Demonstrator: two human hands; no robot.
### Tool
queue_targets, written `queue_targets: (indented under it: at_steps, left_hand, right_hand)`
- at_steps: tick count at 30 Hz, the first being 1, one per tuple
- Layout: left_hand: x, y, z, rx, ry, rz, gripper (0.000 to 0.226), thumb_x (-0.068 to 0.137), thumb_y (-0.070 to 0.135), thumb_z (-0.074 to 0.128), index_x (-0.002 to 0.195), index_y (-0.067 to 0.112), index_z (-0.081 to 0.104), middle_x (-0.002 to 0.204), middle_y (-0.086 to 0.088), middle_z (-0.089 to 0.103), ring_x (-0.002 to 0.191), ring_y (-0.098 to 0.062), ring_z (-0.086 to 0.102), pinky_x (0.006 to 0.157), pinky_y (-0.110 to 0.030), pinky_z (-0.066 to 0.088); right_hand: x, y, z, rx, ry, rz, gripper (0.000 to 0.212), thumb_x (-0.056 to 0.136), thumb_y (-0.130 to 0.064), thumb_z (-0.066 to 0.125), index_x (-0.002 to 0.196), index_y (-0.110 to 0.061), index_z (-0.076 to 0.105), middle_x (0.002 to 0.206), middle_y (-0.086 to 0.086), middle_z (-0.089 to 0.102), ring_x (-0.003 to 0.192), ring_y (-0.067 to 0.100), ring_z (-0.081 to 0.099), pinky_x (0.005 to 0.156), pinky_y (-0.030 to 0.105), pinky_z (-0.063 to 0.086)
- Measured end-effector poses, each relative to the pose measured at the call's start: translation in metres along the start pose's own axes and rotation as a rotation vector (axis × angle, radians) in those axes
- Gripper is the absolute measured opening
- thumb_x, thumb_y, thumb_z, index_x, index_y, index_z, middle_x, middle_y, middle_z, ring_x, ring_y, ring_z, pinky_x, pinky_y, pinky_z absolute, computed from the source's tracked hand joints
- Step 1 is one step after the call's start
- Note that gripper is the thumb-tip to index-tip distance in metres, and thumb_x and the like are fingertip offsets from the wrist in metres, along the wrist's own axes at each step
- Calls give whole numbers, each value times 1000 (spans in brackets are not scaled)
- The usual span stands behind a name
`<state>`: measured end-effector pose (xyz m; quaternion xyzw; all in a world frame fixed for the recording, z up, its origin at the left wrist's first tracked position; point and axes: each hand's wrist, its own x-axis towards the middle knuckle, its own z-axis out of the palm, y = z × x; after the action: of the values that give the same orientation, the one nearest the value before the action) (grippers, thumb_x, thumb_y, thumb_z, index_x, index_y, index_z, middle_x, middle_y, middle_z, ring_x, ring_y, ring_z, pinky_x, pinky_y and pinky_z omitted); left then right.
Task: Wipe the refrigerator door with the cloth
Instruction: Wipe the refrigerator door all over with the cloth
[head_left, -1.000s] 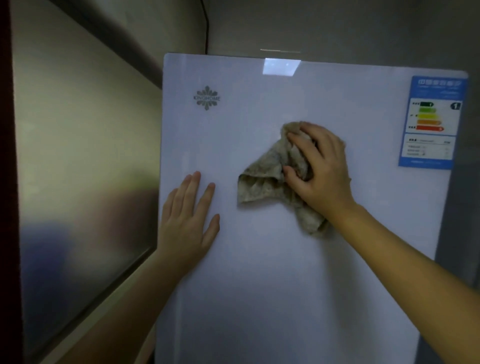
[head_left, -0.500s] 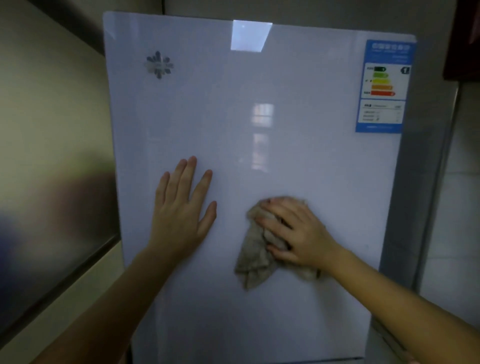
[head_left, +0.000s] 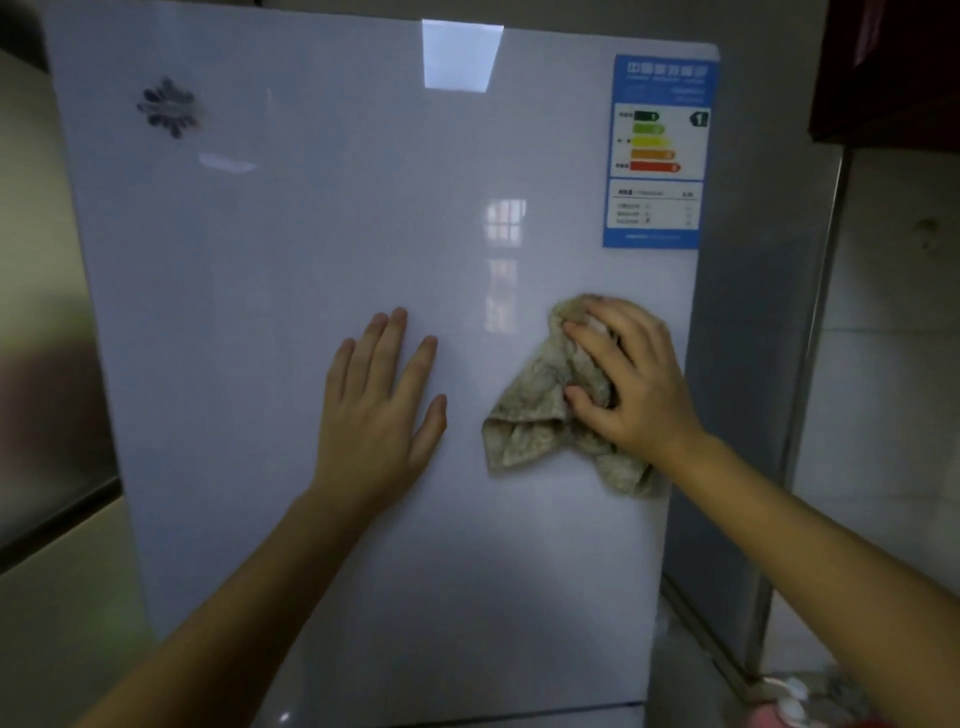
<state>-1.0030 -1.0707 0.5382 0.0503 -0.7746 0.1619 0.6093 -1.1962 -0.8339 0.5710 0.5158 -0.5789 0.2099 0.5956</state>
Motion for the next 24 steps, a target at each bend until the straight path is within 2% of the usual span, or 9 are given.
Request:
queue_targets:
  at_steps: [4,6,8,11,16,18,22,24]
  left_hand:
    - [-8,17,9,51,-29,-55,59,100,39,46,151,10,43,164,-20,28,153,-38,26,123,-56,23]
    - [-6,24,10,55,-46,-96,61,100,40,45,152,11,40,165,-20,25,154,-37,22,124,-56,20]
    - [-5,31,12,55,-51,-120,61,99,40,46,153,11,39,166,-20,24,154,-37,21,125,-53,18]
    - [-13,43,14,54,-42,-96,59,100,38,46,151,9,42,165,-21,26,153,-38,23,125,-53,18]
    - [-28,59,22,56,-32,-81,58,100,36,47,152,8,42,164,-21,29,153,-37,24,125,-54,19]
    - [-30,60,23,66,-27,-79,58,100,36,48,151,8,42,163,-21,30,153,-37,26,124,-54,21]
    - [-32,61,23,79,-22,-81,57,100,35,49,150,7,45,162,-22,32,151,-38,28,123,-55,24]
    - [-31,61,22,90,-29,-82,56,100,35,49,150,7,45,162,-22,32,151,-38,29,123,-55,25]
  right_hand:
    - [-44,14,-4,13,-175,-352,55,99,-44,61,144,-12,55,147,20,57,138,38,49,118,51,37]
    - [-43,27,-9,15,-223,-453,55,99,-44,62,144,-14,53,147,19,58,137,37,49,118,50,38]
    - [-33,38,-13,23,-200,-438,55,99,-44,63,144,-13,54,146,19,58,137,36,50,117,49,38]
    - [-24,49,-18,39,-114,-309,55,98,-44,62,142,-12,58,145,19,58,137,36,50,115,49,38]
    - [-49,41,-13,87,-43,-168,54,94,-41,66,136,-7,66,143,19,59,136,38,51,116,50,38]
    - [-75,34,-10,105,-67,-191,54,94,-42,67,136,-9,66,144,18,59,137,37,50,116,51,39]
    - [-130,20,-1,109,-217,-396,54,94,-45,66,140,-17,61,148,13,59,140,32,50,115,50,43]
    - [-134,20,-1,120,-252,-438,50,96,-45,65,137,-16,65,147,13,60,140,31,50,114,49,44]
